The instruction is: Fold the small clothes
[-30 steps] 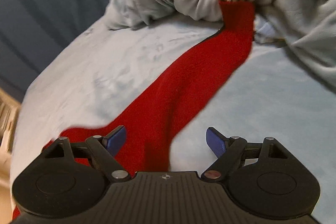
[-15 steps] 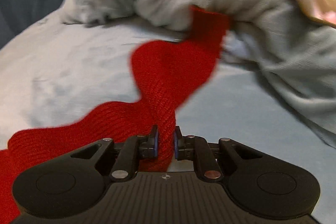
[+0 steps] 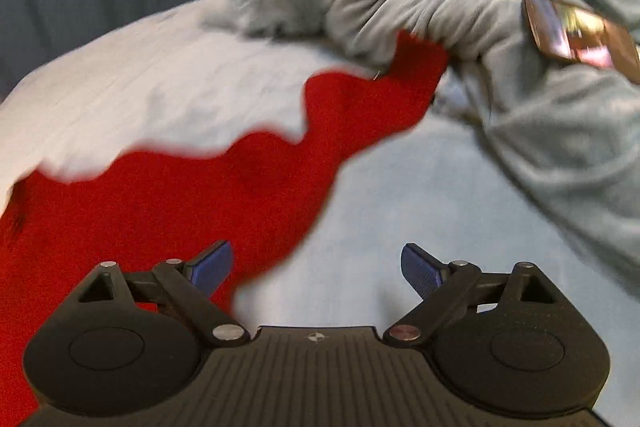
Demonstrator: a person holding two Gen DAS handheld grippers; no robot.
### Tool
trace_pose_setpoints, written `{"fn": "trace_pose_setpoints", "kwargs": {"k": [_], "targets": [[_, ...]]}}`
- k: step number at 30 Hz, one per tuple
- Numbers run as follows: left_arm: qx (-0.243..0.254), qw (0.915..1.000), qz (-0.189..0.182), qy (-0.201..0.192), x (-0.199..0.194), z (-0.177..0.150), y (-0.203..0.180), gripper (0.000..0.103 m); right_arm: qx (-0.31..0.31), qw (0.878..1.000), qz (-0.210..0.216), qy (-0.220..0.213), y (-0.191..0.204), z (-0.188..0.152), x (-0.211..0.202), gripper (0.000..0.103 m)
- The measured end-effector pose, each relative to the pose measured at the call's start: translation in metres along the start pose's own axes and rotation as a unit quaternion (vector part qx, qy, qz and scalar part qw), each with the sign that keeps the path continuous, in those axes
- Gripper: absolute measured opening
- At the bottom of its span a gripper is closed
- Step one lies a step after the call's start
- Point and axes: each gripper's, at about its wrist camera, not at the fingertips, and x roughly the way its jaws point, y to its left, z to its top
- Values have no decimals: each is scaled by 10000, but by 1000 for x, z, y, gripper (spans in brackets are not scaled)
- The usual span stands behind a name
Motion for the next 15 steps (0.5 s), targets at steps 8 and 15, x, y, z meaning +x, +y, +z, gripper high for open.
{"fn": "trace_pose_setpoints", "kwargs": {"k": [8,15], "targets": [[229,9989,383,-105,7,30,-38,21,-579,9967,294,481,24,-60,-23,84],[4243,8821,-1893,-775,-120,-151,-177,26,-852,9951,482,157,39,-50,-35,83]]}}
